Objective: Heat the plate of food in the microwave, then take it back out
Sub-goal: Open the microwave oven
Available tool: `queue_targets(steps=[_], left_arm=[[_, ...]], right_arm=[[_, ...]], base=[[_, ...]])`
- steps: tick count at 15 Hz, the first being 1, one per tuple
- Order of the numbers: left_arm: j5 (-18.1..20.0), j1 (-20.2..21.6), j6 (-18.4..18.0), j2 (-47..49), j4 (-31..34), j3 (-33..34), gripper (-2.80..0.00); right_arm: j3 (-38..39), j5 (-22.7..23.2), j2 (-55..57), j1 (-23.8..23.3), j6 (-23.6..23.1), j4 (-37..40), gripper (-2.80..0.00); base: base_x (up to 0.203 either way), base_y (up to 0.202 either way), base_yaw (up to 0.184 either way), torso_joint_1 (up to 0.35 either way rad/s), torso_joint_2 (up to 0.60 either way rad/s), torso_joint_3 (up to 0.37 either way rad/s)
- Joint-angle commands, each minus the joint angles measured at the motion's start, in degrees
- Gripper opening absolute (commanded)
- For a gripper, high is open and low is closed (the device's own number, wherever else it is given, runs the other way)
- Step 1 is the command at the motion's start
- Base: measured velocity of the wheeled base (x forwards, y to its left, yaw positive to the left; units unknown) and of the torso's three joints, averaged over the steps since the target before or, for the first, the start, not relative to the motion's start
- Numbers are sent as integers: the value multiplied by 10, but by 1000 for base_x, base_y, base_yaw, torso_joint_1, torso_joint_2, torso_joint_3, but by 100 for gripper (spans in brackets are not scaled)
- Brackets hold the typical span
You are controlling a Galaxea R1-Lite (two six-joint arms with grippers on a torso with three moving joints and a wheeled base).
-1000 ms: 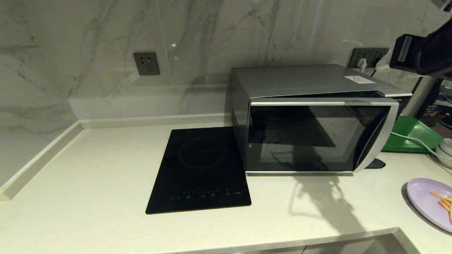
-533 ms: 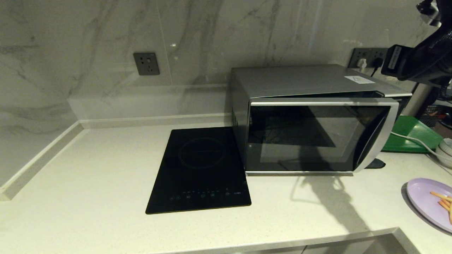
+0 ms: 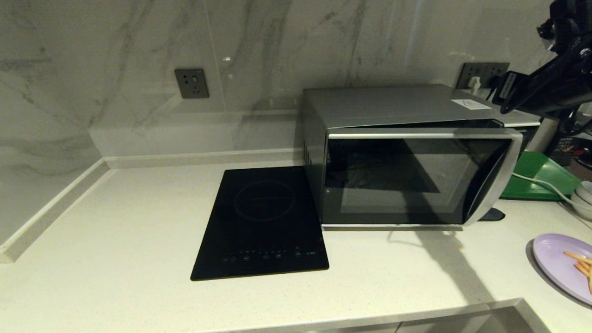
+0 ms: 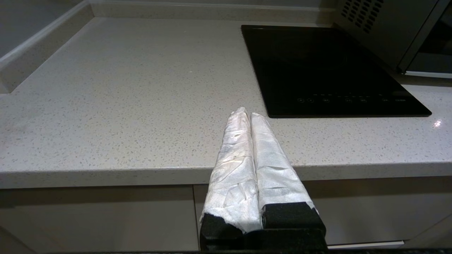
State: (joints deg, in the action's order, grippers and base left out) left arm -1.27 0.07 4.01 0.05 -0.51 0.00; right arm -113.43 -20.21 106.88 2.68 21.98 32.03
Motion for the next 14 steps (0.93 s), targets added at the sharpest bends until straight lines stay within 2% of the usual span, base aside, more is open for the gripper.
queue_targets(steps=[1, 4, 9, 14], left_arm=[[-1, 0, 0, 0, 0, 0, -280], [-1, 0, 0, 0, 0, 0, -280], [-1, 0, 0, 0, 0, 0, -280], [-1, 0, 0, 0, 0, 0, -280]], right_arm=[[1, 0, 30, -14, 2, 0, -280], [3, 22, 47, -33, 4, 1, -280], [29, 26, 26, -33, 13, 2, -280], [114, 61, -66, -19, 12, 10, -280]], base=[[0, 0, 0, 0, 0, 0], [0, 0, 0, 0, 0, 0], [0, 0, 0, 0, 0, 0], [0, 0, 0, 0, 0, 0]])
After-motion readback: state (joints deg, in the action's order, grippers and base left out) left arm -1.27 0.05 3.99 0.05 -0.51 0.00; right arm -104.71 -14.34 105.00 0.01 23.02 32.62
